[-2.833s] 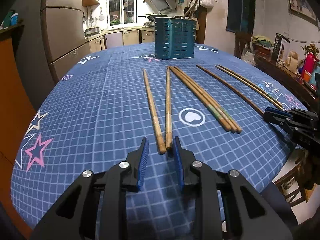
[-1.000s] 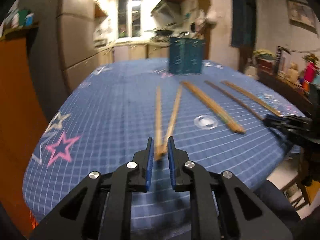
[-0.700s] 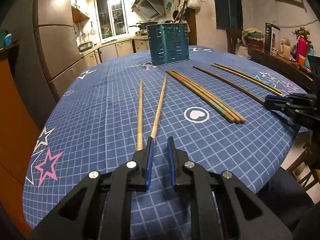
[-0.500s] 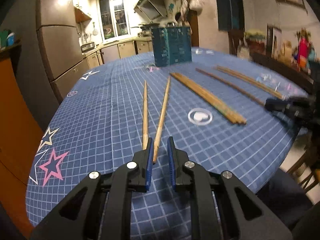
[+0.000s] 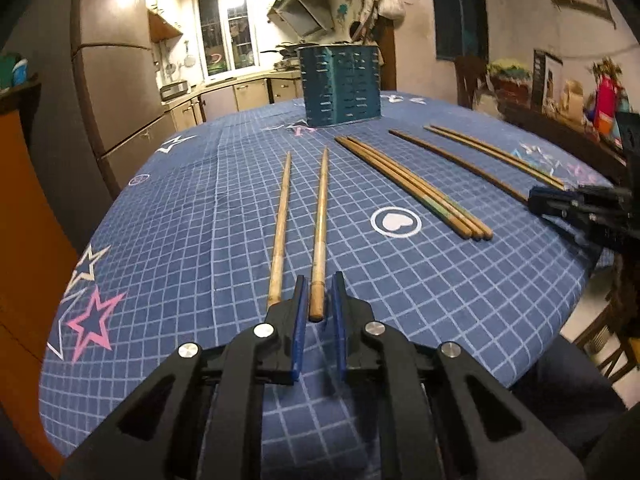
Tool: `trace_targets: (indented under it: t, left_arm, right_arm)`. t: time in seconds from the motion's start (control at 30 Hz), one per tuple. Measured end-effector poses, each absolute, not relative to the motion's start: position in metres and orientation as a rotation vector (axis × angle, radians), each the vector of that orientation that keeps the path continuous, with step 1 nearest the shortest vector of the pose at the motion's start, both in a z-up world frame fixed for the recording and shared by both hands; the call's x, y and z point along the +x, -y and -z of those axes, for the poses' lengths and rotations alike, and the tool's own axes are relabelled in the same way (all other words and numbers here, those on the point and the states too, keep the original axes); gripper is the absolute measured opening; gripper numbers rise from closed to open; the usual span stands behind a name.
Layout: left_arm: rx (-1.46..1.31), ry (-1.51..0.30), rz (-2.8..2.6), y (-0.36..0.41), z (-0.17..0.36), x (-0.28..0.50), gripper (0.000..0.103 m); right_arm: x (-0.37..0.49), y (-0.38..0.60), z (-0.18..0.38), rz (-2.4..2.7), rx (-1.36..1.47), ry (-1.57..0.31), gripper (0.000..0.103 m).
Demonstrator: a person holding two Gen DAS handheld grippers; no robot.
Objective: Organize utensils
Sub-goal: 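Close the left tool on a chopstick while the right tool grasps another, then carry the left tool's chopstick to the teal holder while the right tool carries its own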
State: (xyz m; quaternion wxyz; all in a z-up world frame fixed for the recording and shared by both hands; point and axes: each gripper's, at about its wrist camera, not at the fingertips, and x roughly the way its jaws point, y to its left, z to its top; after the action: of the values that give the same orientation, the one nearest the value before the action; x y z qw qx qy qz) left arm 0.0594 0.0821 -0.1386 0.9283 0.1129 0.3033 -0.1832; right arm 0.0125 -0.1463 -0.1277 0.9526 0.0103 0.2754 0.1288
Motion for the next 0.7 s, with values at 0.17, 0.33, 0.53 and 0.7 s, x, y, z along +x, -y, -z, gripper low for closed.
trace_targets:
  t: [0.17, 0.33, 0.53, 0.7]
  left_arm:
    - [0.217, -0.598, 0.353, -0.082, 0.143, 0.053, 0.010]
    - [0.216, -0.591, 0.332, -0.082, 0.142, 0.045, 0.005]
    - [0.201, -0.549, 0.340, -0.074, 0.124, 0.026, 0.005]
    - [0.197, -0.519, 0.351, -0.076, 0.099, 0.017, 0.005]
  right_arm:
    - [0.012, 0.141, 0.128, -0.240, 0.001, -0.544, 0.015]
    - [0.008, 0.140, 0.129, -0.221, 0.001, -0.527, 0.009]
    - [-0.007, 0.146, 0.121, -0.197, 0.014, -0.481, 0.007]
    - [-0.025, 0.154, 0.092, -0.193, 0.005, -0.412, 0.007]
